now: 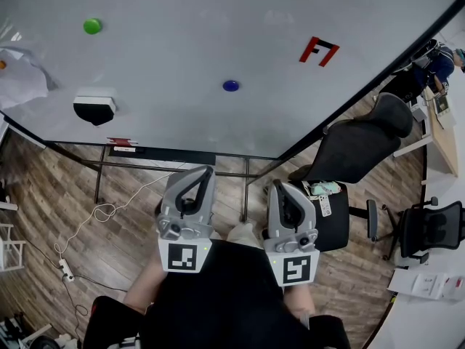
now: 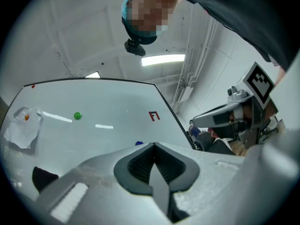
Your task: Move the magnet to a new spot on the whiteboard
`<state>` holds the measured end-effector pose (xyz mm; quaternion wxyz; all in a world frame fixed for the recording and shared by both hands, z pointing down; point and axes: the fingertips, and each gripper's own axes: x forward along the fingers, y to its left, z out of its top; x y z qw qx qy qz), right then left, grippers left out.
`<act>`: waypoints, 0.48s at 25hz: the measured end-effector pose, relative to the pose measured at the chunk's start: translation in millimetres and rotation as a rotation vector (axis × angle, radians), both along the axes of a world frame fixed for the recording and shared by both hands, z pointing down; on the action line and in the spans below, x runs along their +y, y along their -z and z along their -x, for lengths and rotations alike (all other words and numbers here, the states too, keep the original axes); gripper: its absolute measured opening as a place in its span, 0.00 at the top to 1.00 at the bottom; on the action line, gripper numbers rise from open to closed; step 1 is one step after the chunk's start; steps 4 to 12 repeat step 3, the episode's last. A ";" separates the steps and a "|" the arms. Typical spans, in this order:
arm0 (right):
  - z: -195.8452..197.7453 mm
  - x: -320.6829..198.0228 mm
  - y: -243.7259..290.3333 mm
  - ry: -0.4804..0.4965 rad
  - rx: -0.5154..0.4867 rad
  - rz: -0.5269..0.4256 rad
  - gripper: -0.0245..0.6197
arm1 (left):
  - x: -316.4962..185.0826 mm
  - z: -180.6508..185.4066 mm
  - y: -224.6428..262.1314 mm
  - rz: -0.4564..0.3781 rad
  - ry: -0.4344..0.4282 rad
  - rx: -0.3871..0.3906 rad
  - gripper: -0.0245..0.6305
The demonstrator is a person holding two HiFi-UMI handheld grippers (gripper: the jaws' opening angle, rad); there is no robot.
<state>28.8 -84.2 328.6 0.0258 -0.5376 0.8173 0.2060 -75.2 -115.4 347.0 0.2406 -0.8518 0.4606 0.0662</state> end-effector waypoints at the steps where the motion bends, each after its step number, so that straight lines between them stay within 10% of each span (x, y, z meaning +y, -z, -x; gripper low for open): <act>1: -0.6 0.7 0.0 -0.001 0.000 0.000 0.96 | 0.6 -0.6 0.0 0.000 0.000 0.000 0.96; 12: -2.0 2.1 0.0 -0.002 -0.002 0.001 0.96 | 1.8 -1.9 0.0 0.000 0.000 0.001 0.96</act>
